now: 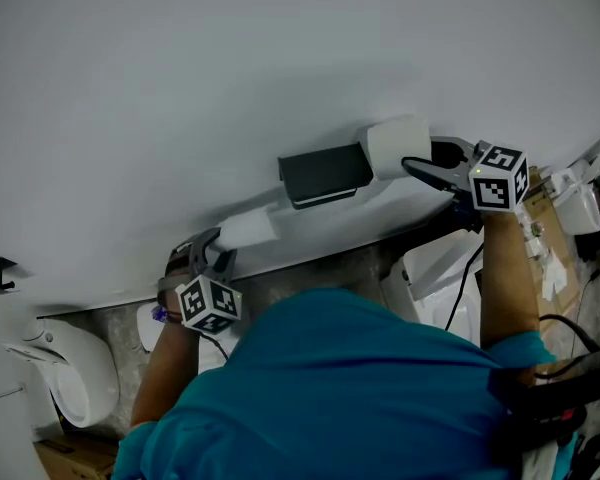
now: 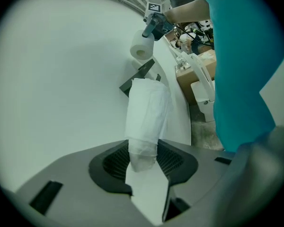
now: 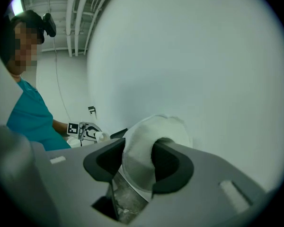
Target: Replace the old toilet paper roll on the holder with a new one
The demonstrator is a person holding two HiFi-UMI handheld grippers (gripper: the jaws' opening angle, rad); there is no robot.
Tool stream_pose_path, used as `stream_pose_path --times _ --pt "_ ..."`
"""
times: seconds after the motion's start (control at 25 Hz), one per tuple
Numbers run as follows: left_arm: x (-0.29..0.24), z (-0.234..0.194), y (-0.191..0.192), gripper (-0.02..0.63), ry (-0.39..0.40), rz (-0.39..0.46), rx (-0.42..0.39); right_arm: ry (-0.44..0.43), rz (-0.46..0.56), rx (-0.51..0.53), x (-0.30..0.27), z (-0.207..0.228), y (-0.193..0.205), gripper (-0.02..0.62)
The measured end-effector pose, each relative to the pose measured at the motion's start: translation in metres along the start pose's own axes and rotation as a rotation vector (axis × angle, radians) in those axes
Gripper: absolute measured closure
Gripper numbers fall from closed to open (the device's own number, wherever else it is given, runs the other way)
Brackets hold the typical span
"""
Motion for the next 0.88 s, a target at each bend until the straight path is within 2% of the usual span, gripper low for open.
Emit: stream_pose_path --times 0.2,0.6,0.72,0.88 --pt "-0.003 0.008 -0.005 0.436 -0.011 -0.025 0.022 -0.064 0.081 -0.117 0.008 0.016 0.033 0.423" --pt "-0.008 0.016 -0.01 0.436 -0.03 -0.062 0.051 -0.246 0.303 -0.433 -0.005 0.041 0.105 0.425" --pt "-0.006 0.017 -0.01 0.436 -0.031 -0.069 0.043 -0.278 0.332 -0.502 -0.014 0.042 0.123 0.425" --pt "-0.003 0.018 -0.011 0.436 -0.028 -0.075 0.038 -0.306 0.318 -0.568 -0.029 0.037 0.15 0.426"
Point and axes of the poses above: the fingertips, and each gripper's own axes: x backward along the fingers, z to its right, y out of its underside, the point moved 7 cm from there along x, backward along the fingers, and after that the axes turned 12 degrees about x, right-handed, at the moved point
